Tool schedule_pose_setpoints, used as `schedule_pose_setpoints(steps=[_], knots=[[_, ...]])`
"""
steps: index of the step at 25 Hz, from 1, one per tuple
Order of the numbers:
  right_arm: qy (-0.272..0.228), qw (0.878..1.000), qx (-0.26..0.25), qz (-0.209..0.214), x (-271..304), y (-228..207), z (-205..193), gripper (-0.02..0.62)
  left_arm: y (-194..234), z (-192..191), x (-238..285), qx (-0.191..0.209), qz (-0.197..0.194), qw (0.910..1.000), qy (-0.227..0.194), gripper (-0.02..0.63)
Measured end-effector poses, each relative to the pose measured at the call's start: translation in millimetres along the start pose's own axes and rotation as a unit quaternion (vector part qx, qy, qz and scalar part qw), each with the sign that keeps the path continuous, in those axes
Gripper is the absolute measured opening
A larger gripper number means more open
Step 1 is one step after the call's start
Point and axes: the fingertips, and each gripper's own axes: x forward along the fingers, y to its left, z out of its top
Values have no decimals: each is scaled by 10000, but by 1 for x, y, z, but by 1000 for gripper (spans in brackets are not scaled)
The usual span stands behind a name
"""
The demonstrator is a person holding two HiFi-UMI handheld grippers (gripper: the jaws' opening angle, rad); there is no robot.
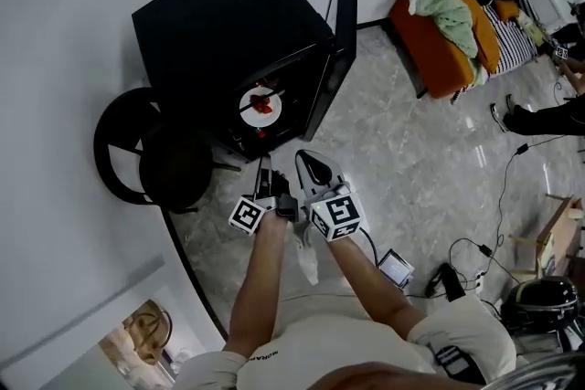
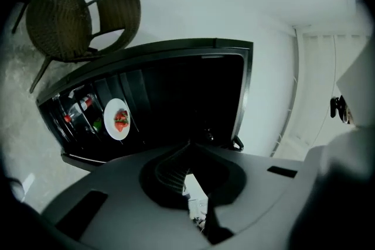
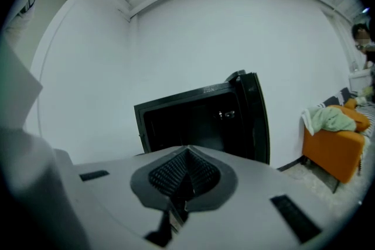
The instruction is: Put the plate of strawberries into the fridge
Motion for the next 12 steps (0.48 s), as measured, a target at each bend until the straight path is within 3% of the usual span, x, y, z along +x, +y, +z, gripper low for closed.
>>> schedule_pose_setpoints(steps=[4,8,12], knots=[[-24,9999,32,139,-10,8,23,12,-28,-2,-15,734,178,9964,371,0],[2,9997,-6,236,-19,16,39,14,-70,2,-18,1740,118,9830,571,0],[13,9996,-27,279,-30,26,52,14,-96,2,-20,2075,159,9768,514,0]])
